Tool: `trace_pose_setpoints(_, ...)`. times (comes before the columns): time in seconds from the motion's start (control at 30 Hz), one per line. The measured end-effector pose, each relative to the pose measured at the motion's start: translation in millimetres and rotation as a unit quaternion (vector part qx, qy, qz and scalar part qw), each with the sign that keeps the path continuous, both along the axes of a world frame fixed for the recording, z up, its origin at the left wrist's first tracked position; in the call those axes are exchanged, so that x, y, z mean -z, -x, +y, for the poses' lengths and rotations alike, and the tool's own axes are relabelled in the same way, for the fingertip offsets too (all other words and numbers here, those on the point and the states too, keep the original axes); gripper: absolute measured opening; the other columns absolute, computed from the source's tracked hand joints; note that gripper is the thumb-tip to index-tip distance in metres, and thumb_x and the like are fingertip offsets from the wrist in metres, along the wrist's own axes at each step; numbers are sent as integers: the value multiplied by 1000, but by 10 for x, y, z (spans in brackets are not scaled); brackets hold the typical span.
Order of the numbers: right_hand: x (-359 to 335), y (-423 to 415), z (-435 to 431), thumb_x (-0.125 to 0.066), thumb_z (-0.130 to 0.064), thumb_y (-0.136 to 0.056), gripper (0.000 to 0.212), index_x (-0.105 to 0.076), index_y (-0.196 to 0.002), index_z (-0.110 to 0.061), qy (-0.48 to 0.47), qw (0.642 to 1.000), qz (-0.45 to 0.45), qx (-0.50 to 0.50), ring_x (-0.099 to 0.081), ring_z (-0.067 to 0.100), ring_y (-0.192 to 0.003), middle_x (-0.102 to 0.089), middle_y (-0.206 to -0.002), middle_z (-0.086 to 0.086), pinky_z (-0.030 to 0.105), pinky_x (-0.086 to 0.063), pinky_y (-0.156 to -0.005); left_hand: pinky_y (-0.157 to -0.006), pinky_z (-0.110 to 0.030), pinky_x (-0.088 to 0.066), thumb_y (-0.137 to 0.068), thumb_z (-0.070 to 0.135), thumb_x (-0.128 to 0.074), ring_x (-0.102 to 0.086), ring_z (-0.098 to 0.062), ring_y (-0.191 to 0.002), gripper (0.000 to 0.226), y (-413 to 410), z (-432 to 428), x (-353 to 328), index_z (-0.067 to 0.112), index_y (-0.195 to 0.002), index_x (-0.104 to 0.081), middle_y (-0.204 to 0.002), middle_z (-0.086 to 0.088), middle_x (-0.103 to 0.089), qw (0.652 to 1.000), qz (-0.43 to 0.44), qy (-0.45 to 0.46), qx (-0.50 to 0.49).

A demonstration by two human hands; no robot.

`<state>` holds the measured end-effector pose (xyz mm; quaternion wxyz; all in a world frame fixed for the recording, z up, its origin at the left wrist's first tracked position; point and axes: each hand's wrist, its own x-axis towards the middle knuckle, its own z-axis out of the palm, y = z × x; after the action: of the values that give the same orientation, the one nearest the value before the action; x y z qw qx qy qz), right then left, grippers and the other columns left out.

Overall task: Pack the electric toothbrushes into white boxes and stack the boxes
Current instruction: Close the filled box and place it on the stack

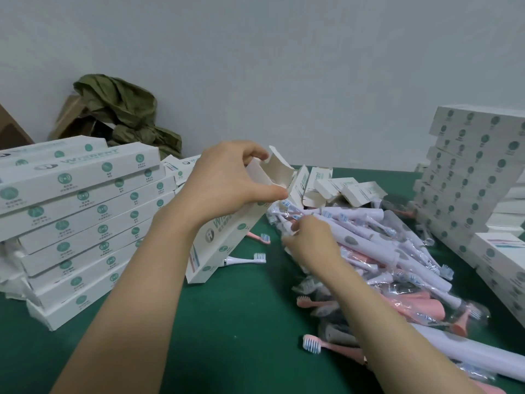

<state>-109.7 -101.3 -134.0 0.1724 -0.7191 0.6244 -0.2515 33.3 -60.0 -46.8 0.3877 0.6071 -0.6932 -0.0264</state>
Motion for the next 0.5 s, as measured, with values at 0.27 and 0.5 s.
trace_pose_setpoints(0.27,-405,296,-66,-48,9,-90,10,-50,-96,1,-284,625,-725,-61,-59,23,-64,-54,-90,23,28,-56,-54,-88,-26,-43,-57,50,-83,-56,-8,-108,65,-58,-51,23,27,-115,-65,-116,7,-64,997,52,6,-55)
trace_pose_setpoints(0.5,-532,275,0,-55,0,-89,13,-67,-86,3,-278,631,-716,-108,-64,13,-63,-69,-81,10,20,-53,-60,-83,-24,-41,-58,48,-82,-56,-7,-101,64,-21,-80,54,26,-115,-64,-107,11,-62,997,40,-6,-62)
